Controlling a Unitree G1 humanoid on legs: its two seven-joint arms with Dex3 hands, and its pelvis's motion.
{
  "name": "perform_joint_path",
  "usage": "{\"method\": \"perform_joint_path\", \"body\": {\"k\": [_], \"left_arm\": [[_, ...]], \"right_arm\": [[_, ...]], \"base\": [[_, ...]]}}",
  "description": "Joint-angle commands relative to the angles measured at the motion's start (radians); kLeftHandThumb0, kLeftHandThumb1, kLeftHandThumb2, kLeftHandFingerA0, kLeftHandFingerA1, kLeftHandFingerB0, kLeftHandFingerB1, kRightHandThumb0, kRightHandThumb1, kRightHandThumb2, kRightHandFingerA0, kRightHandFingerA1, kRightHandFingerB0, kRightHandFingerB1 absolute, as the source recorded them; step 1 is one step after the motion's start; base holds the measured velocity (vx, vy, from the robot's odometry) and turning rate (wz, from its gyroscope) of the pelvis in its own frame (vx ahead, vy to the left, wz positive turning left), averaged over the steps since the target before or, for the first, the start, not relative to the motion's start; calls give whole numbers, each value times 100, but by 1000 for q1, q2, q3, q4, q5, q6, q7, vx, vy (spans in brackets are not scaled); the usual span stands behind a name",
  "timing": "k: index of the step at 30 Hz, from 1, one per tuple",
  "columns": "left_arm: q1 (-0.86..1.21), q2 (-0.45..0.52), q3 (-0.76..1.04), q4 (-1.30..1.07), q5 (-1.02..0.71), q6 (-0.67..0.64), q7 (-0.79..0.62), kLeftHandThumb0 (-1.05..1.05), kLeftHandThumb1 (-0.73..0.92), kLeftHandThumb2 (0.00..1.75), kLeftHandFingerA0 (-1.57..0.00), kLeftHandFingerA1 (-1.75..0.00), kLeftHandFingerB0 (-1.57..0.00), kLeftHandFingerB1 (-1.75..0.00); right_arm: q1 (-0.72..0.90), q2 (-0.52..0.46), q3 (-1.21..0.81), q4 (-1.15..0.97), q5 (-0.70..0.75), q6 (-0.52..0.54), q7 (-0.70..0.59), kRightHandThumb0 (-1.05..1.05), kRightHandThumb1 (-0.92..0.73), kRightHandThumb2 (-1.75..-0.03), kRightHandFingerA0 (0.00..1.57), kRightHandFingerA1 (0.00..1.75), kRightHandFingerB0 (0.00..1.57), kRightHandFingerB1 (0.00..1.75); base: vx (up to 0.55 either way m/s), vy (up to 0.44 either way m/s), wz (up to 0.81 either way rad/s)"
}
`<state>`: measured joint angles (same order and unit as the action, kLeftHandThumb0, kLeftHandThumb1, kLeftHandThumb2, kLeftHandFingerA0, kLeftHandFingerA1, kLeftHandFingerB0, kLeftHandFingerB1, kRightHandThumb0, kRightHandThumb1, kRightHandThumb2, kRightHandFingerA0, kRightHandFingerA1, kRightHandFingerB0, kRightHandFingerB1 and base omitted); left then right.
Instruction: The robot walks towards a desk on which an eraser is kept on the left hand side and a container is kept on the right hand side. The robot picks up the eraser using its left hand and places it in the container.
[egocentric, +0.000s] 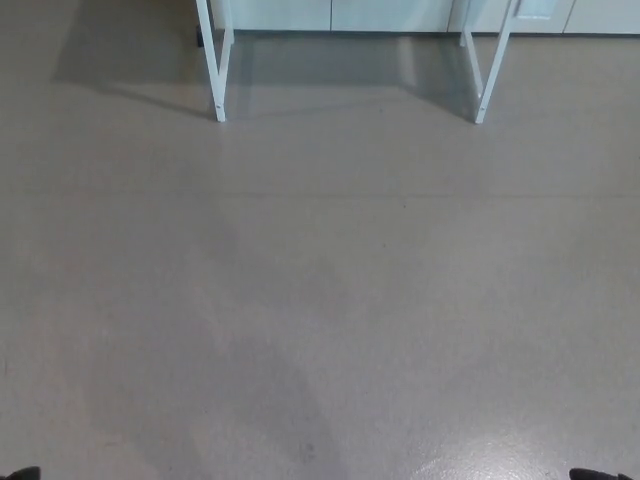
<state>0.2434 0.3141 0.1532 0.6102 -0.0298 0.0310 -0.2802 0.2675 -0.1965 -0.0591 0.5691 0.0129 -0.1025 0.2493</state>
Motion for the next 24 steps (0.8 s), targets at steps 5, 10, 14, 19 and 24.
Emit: {"method": "perform_joint_path", "body": {"k": [5, 10, 14, 19, 24], "left_arm": [[20, 19, 2, -16, -7, -45, -28, -38, 66, 61, -25, -33, -16, -27], [32, 22, -3, -22, -2, -49, -28, -39, 65, 60, -25, -33, -17, -27], [32, 28, -8, -8, 1, -61, -28, -38, 66, 61, -25, -32, -17, -27], [30, 30, -13, 1, 6, -69, -24, -40, 66, 61, -26, -33, -18, -28], [24, 35, -18, 10, 4, -68, -20, -40, 65, 61, -27, -33, -19, -28]], "right_arm": [[15, -6, -11, -6, 23, -49, 30, -44, -49, -54, 51, 54, 31, 40], [22, -8, -5, -4, 13, -60, 24, -45, -49, -54, 51, 55, 32, 41], [25, -7, 1, 0, 5, -60, 18, -42, -51, -54, 52, 54, 31, 40], [22, -11, 8, 17, -7, -79, 10, -43, -50, -54, 52, 56, 31, 42], [11, -11, 12, 38, -20, -88, -2, -43, -51, -54, 52, 56, 32, 41]], "base": [[0, 0, 0], [33, -5, 10], [20, -3, 11], [64, 146, -14], [169, 340, -15]]}}
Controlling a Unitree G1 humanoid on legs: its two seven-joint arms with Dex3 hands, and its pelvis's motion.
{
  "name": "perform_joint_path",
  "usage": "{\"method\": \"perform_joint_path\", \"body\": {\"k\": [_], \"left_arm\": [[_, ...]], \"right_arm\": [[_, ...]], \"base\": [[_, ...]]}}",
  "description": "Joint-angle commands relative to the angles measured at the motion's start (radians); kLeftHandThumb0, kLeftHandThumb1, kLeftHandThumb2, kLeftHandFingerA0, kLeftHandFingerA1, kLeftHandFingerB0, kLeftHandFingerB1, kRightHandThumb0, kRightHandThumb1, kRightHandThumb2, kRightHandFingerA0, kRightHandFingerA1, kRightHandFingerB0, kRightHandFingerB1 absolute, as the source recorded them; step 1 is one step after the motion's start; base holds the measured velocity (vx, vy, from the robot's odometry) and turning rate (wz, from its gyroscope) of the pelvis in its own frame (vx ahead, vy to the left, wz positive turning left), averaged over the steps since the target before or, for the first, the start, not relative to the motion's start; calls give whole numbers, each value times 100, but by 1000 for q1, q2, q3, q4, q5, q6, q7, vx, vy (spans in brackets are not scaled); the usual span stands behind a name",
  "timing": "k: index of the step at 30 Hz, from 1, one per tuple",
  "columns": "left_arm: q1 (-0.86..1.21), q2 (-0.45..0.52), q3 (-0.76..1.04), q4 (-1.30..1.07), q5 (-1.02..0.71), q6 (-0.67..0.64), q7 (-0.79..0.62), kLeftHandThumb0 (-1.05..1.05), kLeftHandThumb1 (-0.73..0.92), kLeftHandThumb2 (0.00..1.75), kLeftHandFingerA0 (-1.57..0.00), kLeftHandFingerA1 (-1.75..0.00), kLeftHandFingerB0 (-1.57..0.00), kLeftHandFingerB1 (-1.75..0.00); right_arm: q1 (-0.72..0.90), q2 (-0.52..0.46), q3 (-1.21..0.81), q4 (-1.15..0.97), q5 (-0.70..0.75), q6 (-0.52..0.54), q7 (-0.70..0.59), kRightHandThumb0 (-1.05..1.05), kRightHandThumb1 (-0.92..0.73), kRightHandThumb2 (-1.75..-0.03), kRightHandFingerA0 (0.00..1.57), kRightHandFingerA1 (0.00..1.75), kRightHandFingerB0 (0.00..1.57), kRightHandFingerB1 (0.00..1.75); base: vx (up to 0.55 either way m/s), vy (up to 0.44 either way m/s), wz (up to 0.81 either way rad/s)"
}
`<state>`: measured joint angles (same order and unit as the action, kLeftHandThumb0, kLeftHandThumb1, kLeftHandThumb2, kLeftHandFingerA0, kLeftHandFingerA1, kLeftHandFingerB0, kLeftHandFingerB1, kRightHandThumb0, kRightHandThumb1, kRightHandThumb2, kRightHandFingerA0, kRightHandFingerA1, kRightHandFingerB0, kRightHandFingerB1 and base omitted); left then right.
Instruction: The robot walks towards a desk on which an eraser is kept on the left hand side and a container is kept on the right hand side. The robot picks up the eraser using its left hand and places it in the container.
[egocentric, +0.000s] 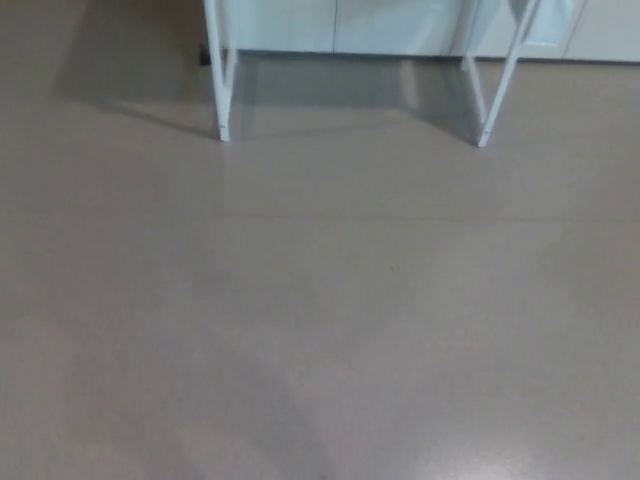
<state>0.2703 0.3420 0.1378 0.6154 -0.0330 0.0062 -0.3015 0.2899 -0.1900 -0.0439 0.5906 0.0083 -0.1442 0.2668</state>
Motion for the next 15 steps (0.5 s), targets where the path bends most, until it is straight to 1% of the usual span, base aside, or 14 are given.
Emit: {"method": "perform_joint_path", "body": {"k": [1, 3, 6, 9, 10, 13, 15], "left_arm": [[-3, 8, -4, 5, 7, -44, 1, -40, 65, 61, -27, -33, -19, -28], [-4, 11, -10, 1, 12, -47, 3, -40, 66, 61, -27, -34, -19, -28], [-16, 13, -8, 12, 5, -45, 0, -40, 65, 61, -27, -33, -20, -28], [-18, 18, -15, 14, 14, -53, 2, -41, 65, 61, -27, -34, -19, -28], [-11, 18, -16, 0, 13, -50, 1, -40, 65, 61, -27, -33, -19, -28], [-6, 19, -18, -2, 13, -50, -1, -39, 65, 61, -27, -31, -19, -28], [2, 19, -19, -19, 15, -41, 4, -40, 64, 61, -28, -32, -21, -29]], "right_arm": [[-12, -18, -3, 18, -15, -48, -19, -43, -51, -54, 52, 56, 32, 41], [-11, -19, -5, 17, -11, -48, -15, -43, -50, -54, 51, 56, 31, 41], [-18, -22, -3, 15, -14, -45, -15, -44, -51, -54, 53, 56, 31, 41], [-17, -20, -4, 8, -10, -38, -12, -42, -51, -55, 51, 54, 30, 40], [-18, -20, -4, 7, -10, -43, -13, -40, -51, -54, 53, 55, 31, 41], [-16, -20, -5, 10, -11, -55, -17, -39, -51, -54, 54, 54, 31, 41], [-15, -22, -1, 11, -18, -62, -21, -40, -51, -54, 54, 54, 32, 41]], "base": [[187, 164, 6], [232, 97, 6], [221, -15, 9], [267, -127, 14], [216, -207, 13], [321, -226, 11], [354, -176, 75]]}}
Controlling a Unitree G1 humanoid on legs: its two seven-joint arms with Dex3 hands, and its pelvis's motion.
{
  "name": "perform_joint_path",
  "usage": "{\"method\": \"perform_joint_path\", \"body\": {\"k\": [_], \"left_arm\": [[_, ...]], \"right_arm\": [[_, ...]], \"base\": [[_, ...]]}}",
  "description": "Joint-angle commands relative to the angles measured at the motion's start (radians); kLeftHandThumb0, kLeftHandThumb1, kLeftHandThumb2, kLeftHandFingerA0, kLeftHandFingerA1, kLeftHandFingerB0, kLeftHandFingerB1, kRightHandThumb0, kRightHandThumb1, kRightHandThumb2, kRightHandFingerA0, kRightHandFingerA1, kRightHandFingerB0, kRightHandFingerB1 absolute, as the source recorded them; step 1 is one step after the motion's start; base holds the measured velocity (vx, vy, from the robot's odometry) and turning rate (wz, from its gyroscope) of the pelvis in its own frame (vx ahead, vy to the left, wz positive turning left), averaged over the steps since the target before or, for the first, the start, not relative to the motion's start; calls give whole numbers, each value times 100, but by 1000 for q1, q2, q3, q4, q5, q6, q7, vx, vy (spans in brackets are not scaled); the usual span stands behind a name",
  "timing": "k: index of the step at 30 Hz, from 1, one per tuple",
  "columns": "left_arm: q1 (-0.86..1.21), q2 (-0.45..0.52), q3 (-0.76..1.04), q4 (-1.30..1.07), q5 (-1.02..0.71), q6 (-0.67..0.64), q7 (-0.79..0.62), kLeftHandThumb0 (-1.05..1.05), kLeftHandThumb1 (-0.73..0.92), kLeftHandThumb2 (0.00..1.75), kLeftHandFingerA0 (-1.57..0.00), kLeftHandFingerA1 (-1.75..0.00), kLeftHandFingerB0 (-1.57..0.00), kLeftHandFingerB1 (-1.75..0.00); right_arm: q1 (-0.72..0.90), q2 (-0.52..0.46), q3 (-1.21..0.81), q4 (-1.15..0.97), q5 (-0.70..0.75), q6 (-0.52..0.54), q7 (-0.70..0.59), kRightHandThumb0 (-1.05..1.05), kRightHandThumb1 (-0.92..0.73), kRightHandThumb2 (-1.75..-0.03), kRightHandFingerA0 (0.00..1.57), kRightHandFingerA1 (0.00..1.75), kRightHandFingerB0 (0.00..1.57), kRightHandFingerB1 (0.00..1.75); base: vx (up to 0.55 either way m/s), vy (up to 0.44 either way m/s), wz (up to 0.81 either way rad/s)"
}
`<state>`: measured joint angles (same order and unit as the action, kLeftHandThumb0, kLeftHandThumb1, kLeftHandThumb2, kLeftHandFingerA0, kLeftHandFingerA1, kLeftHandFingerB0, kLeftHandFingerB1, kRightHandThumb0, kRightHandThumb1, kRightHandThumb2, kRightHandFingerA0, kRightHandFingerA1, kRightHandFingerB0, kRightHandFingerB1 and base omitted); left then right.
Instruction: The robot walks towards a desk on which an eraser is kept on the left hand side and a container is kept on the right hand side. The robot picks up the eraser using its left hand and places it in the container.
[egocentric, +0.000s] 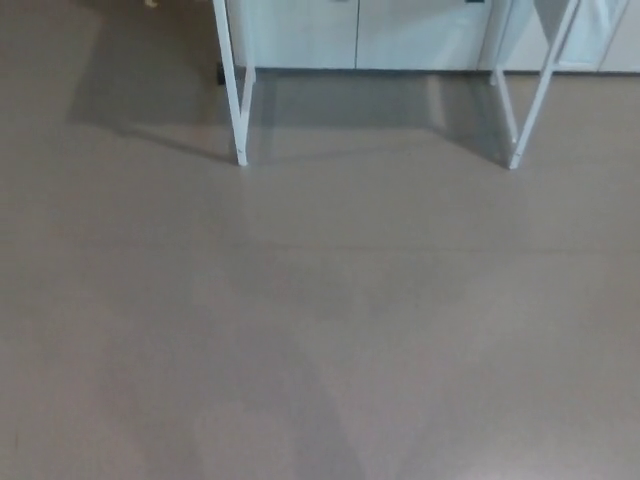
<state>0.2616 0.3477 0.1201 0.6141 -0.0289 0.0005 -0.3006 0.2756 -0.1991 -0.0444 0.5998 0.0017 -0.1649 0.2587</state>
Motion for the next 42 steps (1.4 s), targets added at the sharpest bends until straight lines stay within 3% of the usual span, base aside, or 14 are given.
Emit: {"method": "perform_joint_path", "body": {"k": [1, 18, 32, 38, 42], "left_arm": [[11, 14, -3, -22, 11, -36, 1, -40, 65, 61, -27, -31, -20, -28], [20, 3, -16, 28, 21, -84, 17, -41, 64, 61, -29, -33, -21, -29], [46, -28, -17, 51, 26, -150, 29, -40, 65, 61, -26, -31, -20, -28], [72, -14, -11, 130, 17, -207, 4, -38, 64, 61, -26, -31, -20, -28], [32, -12, -46, 208, 76, -244, 70, -43, 63, 60, -28, -32, -20, -28]], "right_arm": [[-3, -12, -1, -1, -7, -34, -12, -39, -51, -54, 53, 54, 32, 41], [2, -30, 21, 9, -29, -50, -21, -40, -52, -55, 53, 54, 31, 41], [7, -31, 31, 57, -41, -92, -25, -42, -51, -54, 51, 56, 32, 43], [84, -14, 49, 97, -63, -157, -67, -41, -52, -55, 52, 55, 32, 43], [93, -4, 43, 109, -74, -159, -115, -36, -54, -55, 53, 51, 32, 40]], "base": [[343, -166, 27], [379, 96, -13], [444, -40, 24], [422, -62, -8], [400, 118, -32]]}}
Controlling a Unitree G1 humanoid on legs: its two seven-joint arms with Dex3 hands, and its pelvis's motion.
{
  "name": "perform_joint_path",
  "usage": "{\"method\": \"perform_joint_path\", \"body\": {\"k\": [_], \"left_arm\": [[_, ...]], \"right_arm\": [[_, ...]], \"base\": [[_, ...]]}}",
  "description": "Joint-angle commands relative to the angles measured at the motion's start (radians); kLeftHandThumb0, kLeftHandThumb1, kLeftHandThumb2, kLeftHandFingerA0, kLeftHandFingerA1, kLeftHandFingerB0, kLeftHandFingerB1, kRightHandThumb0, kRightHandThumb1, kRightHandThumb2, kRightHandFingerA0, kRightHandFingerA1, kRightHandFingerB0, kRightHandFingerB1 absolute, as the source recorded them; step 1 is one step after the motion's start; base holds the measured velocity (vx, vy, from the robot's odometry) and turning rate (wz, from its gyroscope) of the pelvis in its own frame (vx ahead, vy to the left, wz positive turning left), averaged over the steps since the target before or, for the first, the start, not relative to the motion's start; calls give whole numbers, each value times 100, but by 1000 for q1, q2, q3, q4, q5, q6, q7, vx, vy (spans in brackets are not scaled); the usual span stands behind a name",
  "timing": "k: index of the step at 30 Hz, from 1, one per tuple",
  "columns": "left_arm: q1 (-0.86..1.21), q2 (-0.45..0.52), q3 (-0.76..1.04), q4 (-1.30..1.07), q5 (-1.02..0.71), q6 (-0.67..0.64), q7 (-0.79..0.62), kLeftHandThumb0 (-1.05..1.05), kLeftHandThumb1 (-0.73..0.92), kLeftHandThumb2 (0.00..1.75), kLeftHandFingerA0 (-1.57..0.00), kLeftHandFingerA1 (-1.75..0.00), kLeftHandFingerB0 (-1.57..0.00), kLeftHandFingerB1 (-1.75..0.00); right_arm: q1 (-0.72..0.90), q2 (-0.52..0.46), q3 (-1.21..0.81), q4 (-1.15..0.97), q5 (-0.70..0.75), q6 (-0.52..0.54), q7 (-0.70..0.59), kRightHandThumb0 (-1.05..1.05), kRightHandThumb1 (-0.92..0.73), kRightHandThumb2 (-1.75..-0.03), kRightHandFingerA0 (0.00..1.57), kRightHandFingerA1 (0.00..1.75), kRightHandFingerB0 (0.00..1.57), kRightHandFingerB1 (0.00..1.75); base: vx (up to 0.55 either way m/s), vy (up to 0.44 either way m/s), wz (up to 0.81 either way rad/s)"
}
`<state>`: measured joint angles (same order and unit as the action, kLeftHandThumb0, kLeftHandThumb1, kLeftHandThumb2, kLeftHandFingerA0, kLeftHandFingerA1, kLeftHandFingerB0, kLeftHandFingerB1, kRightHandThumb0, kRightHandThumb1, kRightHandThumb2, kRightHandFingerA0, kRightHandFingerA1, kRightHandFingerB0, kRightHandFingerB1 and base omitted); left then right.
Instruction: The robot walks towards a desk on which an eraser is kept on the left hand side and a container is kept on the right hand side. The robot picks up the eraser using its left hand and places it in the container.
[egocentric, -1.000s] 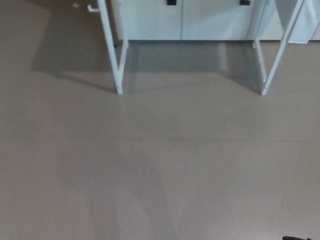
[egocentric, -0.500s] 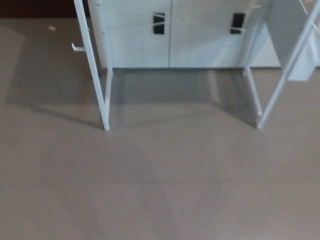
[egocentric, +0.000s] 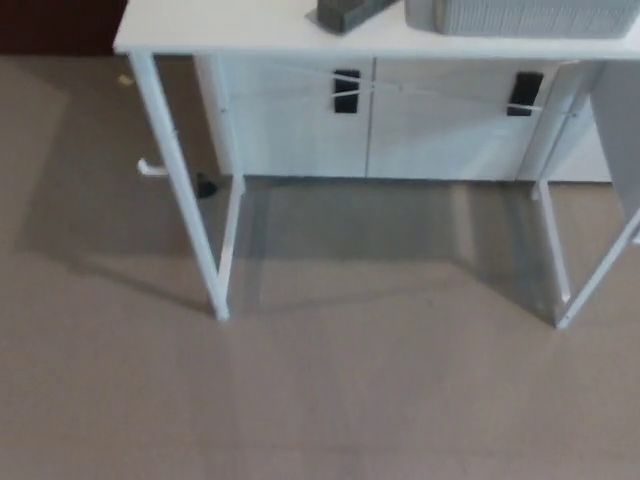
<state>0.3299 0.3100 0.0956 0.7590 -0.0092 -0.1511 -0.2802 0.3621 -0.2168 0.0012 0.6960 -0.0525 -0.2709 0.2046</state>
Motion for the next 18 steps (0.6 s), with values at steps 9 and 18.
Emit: {"method": "perform_joint_path", "body": {"k": [9, 18], "left_arm": [[-13, 40, -45, 99, 64, -157, 68, -45, 63, 61, -28, -32, -19, -28], [-30, 43, -51, 123, 68, -169, 75, -43, 64, 61, -28, -31, -19, -28]], "right_arm": [[32, 27, -34, 51, -5, -100, -67, -36, -53, -55, 54, 52, 33, 42], [22, 42, -47, 60, -7, -129, -90, -36, -54, -55, 55, 52, 34, 42]], "base": [[324, 128, -19], [192, -64, 4]]}}
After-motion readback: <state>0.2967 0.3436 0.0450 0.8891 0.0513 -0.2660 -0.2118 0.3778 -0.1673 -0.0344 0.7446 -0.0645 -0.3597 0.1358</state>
